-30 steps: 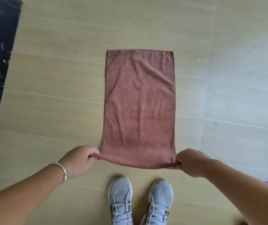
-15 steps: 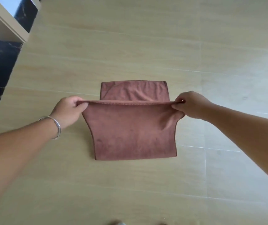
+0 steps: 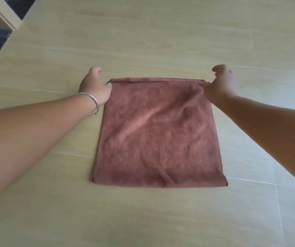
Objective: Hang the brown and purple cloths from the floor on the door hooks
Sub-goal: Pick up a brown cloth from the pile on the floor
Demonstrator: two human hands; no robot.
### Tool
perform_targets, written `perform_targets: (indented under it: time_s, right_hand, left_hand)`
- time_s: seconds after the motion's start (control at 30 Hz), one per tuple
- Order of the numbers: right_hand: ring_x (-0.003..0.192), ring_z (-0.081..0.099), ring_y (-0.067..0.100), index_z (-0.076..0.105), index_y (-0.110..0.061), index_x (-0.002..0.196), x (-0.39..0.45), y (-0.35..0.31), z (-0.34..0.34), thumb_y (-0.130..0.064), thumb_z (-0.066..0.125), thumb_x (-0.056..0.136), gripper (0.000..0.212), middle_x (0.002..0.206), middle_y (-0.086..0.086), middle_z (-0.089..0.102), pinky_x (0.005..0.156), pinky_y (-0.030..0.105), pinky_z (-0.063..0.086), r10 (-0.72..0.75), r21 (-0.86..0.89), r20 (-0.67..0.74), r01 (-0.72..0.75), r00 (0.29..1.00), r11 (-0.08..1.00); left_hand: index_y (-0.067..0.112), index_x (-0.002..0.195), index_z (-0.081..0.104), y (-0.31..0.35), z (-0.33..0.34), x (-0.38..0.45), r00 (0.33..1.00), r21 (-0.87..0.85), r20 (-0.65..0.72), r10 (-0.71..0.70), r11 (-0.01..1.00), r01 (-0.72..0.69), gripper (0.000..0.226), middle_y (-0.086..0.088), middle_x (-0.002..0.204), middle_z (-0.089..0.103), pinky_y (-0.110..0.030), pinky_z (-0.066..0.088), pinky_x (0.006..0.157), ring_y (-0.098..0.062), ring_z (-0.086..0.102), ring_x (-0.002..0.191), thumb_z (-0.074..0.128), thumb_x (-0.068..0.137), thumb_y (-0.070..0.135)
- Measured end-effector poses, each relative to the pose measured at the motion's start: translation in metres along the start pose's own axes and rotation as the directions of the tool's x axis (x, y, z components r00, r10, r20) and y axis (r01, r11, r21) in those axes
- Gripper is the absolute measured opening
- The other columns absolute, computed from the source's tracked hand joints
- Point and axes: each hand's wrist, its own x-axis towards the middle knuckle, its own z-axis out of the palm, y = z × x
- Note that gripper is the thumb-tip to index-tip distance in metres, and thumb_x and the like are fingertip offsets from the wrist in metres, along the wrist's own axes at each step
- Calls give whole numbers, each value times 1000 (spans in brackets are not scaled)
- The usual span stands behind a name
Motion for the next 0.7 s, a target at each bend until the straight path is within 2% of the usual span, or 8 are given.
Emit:
perform_targets:
  time_s: [0.07, 0.13, 0.17, 0.3, 0.43, 0.53, 0.63, 0.7]
  right_hand:
    - [105, 55, 25, 45, -19, 132, -31, 8, 7, -10, 54, 85, 49, 131, 7, 48, 80, 32, 51, -299, -186, 69, 307, 952, 933]
    - [125, 47, 29, 46, -18, 133, -71, 20, 12, -16, 56, 87, 48, 139, 8, 47, 102, 43, 43, -552, -283, 250, 605, 796, 744]
    - [130, 43, 29, 47, -17, 135, -91, 27, 14, -22, 59, 87, 50, 141, 9, 46, 108, 46, 36, -611, -288, 344, 699, 713, 654]
    - [144, 24, 26, 39, -21, 145, -147, 48, 21, -55, 52, 88, 68, 154, 8, 32, 117, 47, 19, -578, -276, 602, 823, 550, 496]
    - [143, 27, 28, 39, -16, 147, -173, 61, 17, -70, 42, 83, 83, 154, 12, 31, 115, 52, 22, -544, -167, 785, 948, 295, 273]
    - [147, 16, 28, 25, -13, 152, -188, 67, 14, -70, 39, 83, 91, 159, 12, 17, 116, 53, 19, -477, -187, 833, 954, 280, 234]
    - [148, 4, 27, 8, -10, 154, -198, 69, 8, -49, 40, 84, 86, 161, 11, -1, 115, 53, 16, -412, -269, 836, 925, 362, 267]
    - [148, 2, 30, 1, -7, 153, -201, 69, 5, -32, 35, 85, 80, 161, 13, -8, 112, 52, 22, -375, -333, 823, 898, 426, 288]
  left_hand:
    - [16, 144, 37, -11, 0, -31, 968, 175, 101, 230, 954, -245, 63, -9, 145, 44, -37, 37, 109, -27, 44, 131, 61, 87, 25]
    - [18, 146, 35, -29, -1, -73, 859, 317, 271, 434, 803, -505, 67, -9, 150, 38, -42, 34, 111, -29, 38, 135, 62, 86, 31]
    - [22, 147, 34, -38, -2, -93, 807, 360, 355, 473, 727, -584, 68, -8, 152, 34, -44, 32, 112, -28, 35, 138, 61, 87, 37]
    - [32, 153, 18, -68, 8, -150, 734, 444, 534, 420, 599, -666, 77, -5, 161, 13, -45, 16, 118, -23, 15, 147, 49, 88, 60]
    - [27, 154, 14, -88, 16, -179, 631, 446, 623, 463, 453, -772, 85, -9, 162, 8, -55, 16, 117, -25, 11, 149, 37, 84, 70]
    - [17, 152, 25, -97, 14, -193, 544, 423, 689, 479, 343, -839, 90, -13, 159, 18, -60, 23, 113, -28, 17, 147, 38, 82, 73]
    - [9, 147, 38, -101, 7, -197, 527, 428, 675, 517, 307, -850, 82, -13, 155, 30, -57, 32, 110, -30, 30, 143, 39, 86, 64]
    - [5, 141, 47, -101, 6, -196, 520, 441, 653, 550, 282, -852, 68, -13, 150, 39, -55, 38, 107, -32, 39, 138, 39, 88, 47]
